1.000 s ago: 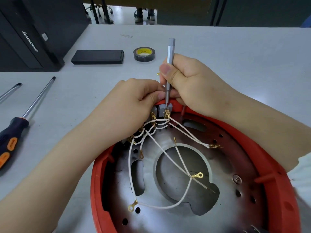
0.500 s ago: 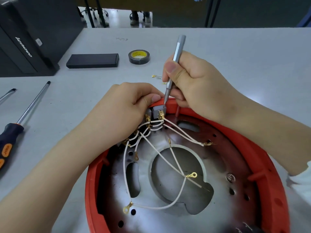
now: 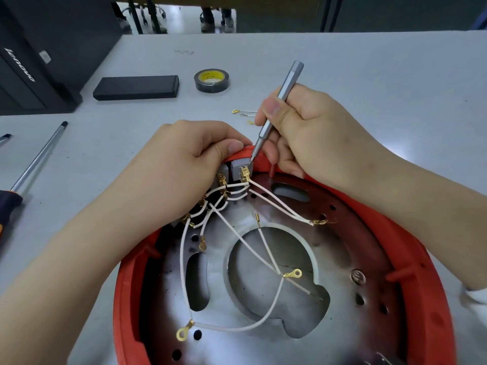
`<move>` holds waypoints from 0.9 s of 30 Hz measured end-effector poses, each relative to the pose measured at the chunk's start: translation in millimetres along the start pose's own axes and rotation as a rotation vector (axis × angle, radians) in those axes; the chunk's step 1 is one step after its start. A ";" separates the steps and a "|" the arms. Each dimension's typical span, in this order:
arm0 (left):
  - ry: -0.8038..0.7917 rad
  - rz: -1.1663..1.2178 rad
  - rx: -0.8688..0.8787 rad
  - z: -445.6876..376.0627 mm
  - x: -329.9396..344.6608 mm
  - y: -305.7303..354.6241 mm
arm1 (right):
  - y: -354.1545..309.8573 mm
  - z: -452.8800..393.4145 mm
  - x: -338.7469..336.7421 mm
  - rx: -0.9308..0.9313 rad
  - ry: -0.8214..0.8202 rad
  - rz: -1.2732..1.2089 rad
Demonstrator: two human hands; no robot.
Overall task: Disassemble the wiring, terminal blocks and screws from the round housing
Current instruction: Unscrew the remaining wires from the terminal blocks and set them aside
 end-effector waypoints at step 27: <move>-0.015 -0.005 0.017 -1.2 1.8 2.7 | -3.0 -4.4 2.9 0.017 -0.042 0.114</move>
Point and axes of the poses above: each hand's wrist, its own z-axis away from the middle knuckle, its own x-axis out of the palm, y = z × x, the point moved 9 cm from there along -z, towards the middle knuckle, and after that the axes turned 15 degrees about -y, right-handed, at the moved point
